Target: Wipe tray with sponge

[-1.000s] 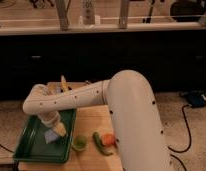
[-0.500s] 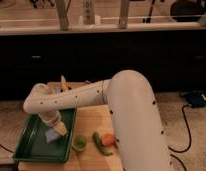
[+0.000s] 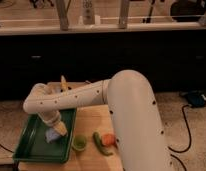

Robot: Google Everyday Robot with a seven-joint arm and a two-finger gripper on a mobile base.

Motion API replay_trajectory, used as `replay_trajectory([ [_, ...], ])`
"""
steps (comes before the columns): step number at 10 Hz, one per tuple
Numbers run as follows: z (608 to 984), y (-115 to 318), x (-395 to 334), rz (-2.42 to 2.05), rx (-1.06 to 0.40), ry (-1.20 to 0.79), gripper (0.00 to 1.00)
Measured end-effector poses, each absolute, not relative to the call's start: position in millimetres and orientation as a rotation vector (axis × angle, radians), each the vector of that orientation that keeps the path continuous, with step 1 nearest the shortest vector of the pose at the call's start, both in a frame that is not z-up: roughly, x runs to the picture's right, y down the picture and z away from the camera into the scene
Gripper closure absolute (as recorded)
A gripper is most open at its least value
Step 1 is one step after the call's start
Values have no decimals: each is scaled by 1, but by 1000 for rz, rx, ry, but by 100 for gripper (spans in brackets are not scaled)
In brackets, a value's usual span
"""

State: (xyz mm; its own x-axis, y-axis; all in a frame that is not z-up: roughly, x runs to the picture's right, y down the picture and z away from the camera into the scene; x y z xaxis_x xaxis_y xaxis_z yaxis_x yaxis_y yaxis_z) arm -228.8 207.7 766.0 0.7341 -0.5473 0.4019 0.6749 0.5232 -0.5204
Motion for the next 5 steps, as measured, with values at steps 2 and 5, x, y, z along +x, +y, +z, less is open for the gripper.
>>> replay_trajectory([
  [2,766,208,-228,-733,-708,-194,98],
  [5,766,207,-227,-726,-708,-187,98],
])
